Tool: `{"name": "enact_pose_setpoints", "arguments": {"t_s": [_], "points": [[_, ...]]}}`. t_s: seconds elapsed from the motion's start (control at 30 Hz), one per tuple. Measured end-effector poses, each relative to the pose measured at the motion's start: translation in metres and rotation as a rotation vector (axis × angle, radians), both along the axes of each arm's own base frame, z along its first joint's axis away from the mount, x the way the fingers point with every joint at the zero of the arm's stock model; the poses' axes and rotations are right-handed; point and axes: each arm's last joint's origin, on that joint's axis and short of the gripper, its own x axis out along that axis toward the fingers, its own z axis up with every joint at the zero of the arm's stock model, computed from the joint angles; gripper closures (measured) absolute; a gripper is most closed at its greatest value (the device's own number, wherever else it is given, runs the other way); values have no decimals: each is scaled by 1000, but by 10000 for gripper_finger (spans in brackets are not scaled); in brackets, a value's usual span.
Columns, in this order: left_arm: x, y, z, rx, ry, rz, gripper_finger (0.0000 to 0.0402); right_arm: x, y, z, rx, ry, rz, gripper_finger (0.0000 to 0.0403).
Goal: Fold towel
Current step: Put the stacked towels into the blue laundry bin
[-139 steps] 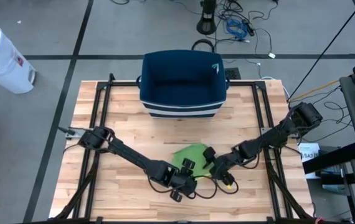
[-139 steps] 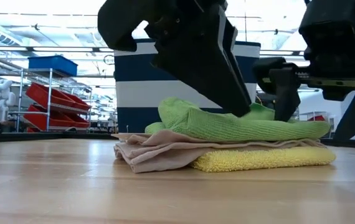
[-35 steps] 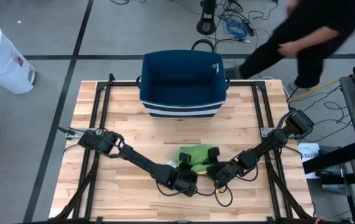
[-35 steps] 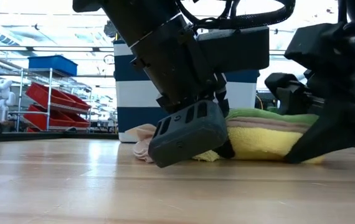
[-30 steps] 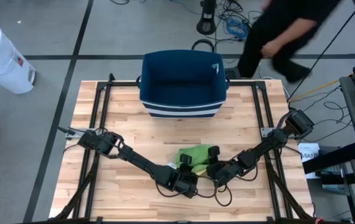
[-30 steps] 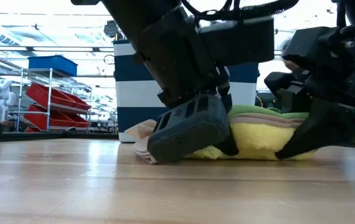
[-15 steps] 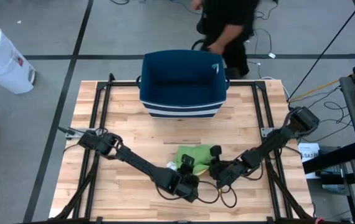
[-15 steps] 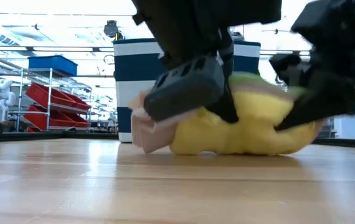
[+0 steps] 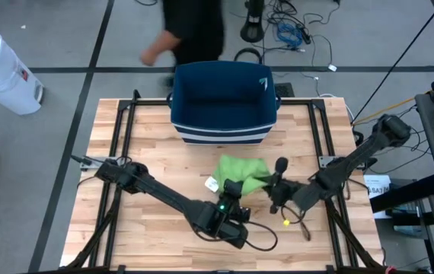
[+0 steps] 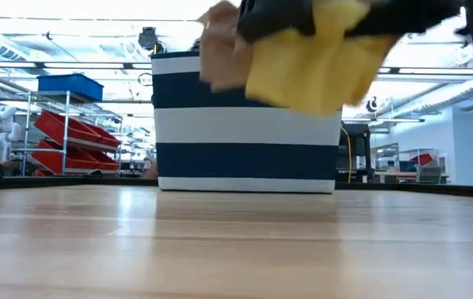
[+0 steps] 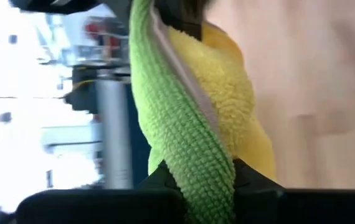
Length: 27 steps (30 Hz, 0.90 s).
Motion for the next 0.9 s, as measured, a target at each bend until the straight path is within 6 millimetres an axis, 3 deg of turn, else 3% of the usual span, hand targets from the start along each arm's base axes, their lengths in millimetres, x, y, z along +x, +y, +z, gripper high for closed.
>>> {"name": "enact_pose_setpoints", "arguments": {"t_s": [0.2, 0.47, 0.73, 0.9], "points": [[10, 20, 49, 142, -26, 51, 371, -10, -10, 59, -116, -109, 6, 386], [13, 63, 110, 172, -65, 88, 371, -13, -31, 129, -308, -169, -55, 386], [0, 107, 167, 45, -171, -27, 371, -9, -56, 167, -430, -196, -94, 386], [-10, 125, 189, -28, -216, -142, 371, -7, -68, 181, -474, -229, -48, 386]]}}
